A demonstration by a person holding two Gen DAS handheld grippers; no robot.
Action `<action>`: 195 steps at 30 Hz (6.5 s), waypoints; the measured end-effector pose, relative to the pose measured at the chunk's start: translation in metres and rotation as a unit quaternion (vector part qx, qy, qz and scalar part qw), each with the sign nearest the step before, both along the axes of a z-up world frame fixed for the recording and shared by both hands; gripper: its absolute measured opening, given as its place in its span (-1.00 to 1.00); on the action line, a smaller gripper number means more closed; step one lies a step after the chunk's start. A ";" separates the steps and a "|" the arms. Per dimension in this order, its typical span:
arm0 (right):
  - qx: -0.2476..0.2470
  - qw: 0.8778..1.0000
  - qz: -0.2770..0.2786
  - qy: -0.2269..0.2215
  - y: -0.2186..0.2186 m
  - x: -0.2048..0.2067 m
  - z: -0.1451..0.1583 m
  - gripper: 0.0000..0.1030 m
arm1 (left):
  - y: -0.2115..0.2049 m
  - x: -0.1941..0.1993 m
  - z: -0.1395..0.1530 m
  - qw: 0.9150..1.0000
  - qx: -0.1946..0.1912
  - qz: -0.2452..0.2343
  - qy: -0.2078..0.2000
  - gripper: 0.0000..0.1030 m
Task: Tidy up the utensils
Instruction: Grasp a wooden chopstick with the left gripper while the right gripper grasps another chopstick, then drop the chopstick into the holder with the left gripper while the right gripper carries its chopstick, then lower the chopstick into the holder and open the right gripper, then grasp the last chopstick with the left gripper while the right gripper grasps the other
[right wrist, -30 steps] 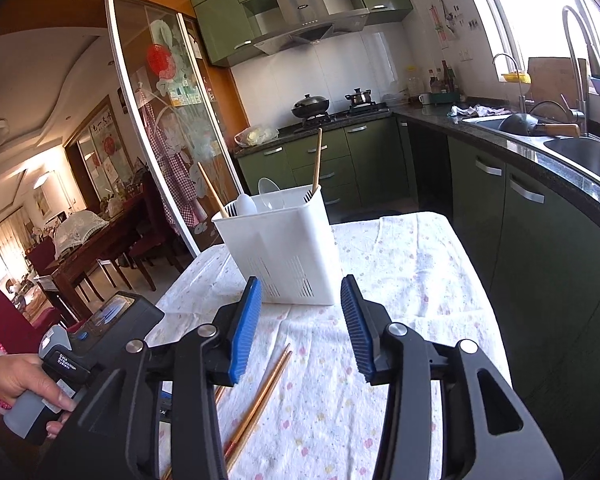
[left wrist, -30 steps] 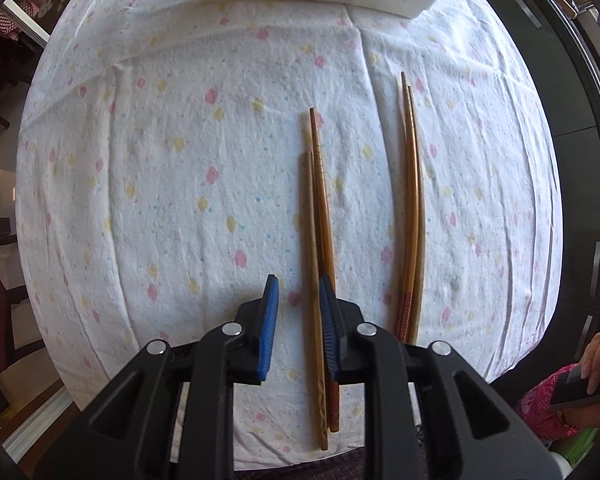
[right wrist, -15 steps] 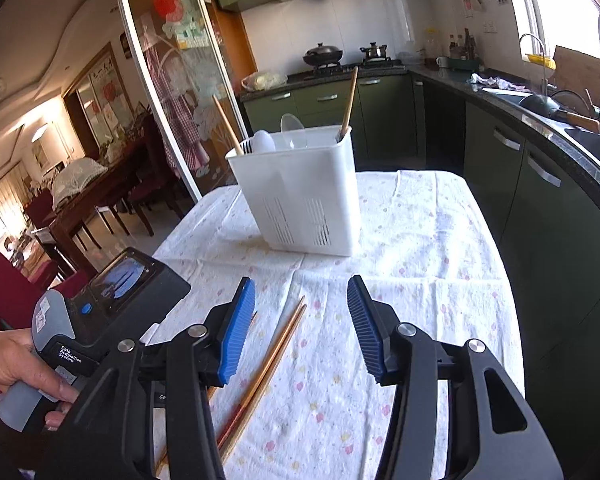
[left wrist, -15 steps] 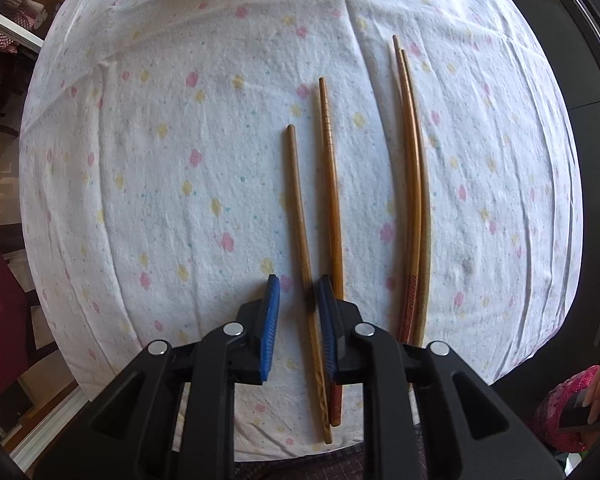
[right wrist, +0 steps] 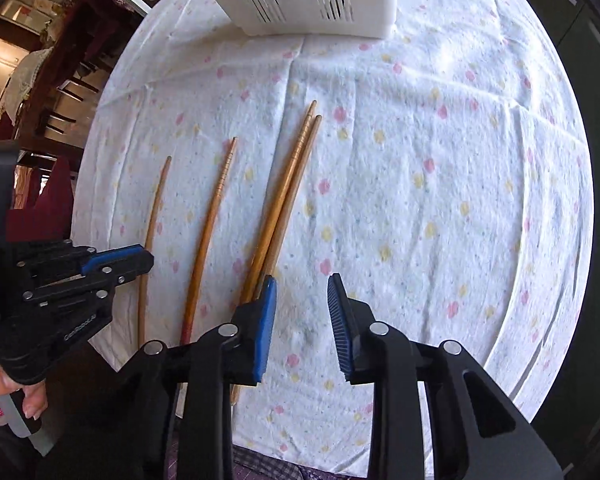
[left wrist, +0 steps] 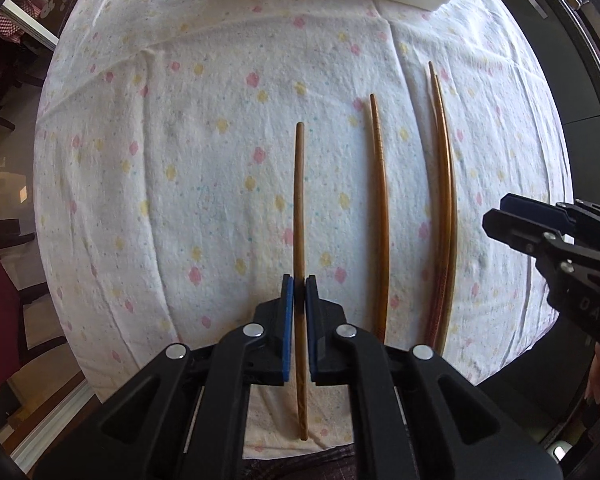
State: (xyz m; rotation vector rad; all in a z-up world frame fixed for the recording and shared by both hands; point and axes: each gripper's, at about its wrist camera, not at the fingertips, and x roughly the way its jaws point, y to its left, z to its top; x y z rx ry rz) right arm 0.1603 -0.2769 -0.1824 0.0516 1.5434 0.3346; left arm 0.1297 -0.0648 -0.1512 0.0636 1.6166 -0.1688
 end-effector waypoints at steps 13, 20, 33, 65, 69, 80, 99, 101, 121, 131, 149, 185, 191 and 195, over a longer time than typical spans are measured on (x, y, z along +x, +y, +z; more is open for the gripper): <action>-0.050 0.999 -0.005 0.019 0.034 0.005 -0.014 -0.53 | 0.011 -0.002 0.009 0.999 -0.033 -0.019 -0.007 -0.88; -0.075 0.997 0.002 0.018 0.057 0.014 -0.018 -0.53 | 0.013 -0.002 0.011 0.999 -0.039 -0.026 -0.013 -0.88; -0.110 0.994 0.020 0.005 0.085 0.038 -0.023 -0.87 | 0.012 0.001 0.026 0.998 -0.043 -0.033 -0.032 -0.88; 0.207 0.945 -0.091 -0.238 -0.061 -0.028 0.080 -0.87 | -0.009 0.041 0.244 0.952 -0.080 -0.031 -0.292 -0.88; 0.215 0.939 -0.090 -0.253 -0.067 -0.031 0.095 -0.87 | -0.013 0.050 0.268 0.945 -0.080 -0.026 -0.317 -0.88; 0.229 0.935 -0.099 -0.254 -0.081 -0.036 0.097 -0.87 | -0.031 0.093 0.313 0.918 -0.079 -0.013 -0.389 -0.88; 0.260 0.909 -0.101 -0.311 -0.093 -0.030 0.145 -0.87 | -0.049 0.153 0.204 0.952 -0.018 -0.015 -0.304 -0.87; 0.259 0.902 -0.099 -0.330 -0.089 -0.026 0.157 -0.86 | -0.047 0.153 0.193 0.955 -0.017 -0.015 -0.295 -0.75; 0.201 0.821 -0.168 -0.507 -0.052 0.096 0.245 -0.86 | 0.023 0.018 0.195 0.947 -0.094 -0.026 -0.305 -0.30; 0.130 0.826 -0.148 -0.528 -0.026 0.114 0.193 -0.86 | 0.026 -0.003 0.161 0.960 -0.104 -0.040 -0.258 -0.30; 0.102 0.814 -0.093 -0.564 -0.005 0.077 0.128 -0.82 | 0.010 -0.005 0.140 0.968 -0.090 -0.057 -0.229 -0.30; 0.038 0.985 0.040 -0.164 0.001 -0.002 0.055 -0.46 | -0.053 0.024 -0.010 0.999 0.021 -0.025 -0.008 -0.84; 0.011 0.994 0.049 -0.096 0.027 0.023 0.023 -0.46 | -0.020 0.029 -0.007 1.000 0.015 0.003 -0.004 -0.87; -0.016 0.996 0.063 -0.067 0.049 0.035 0.003 -0.46 | 0.010 0.029 0.002 1.000 0.010 0.020 -0.014 -0.87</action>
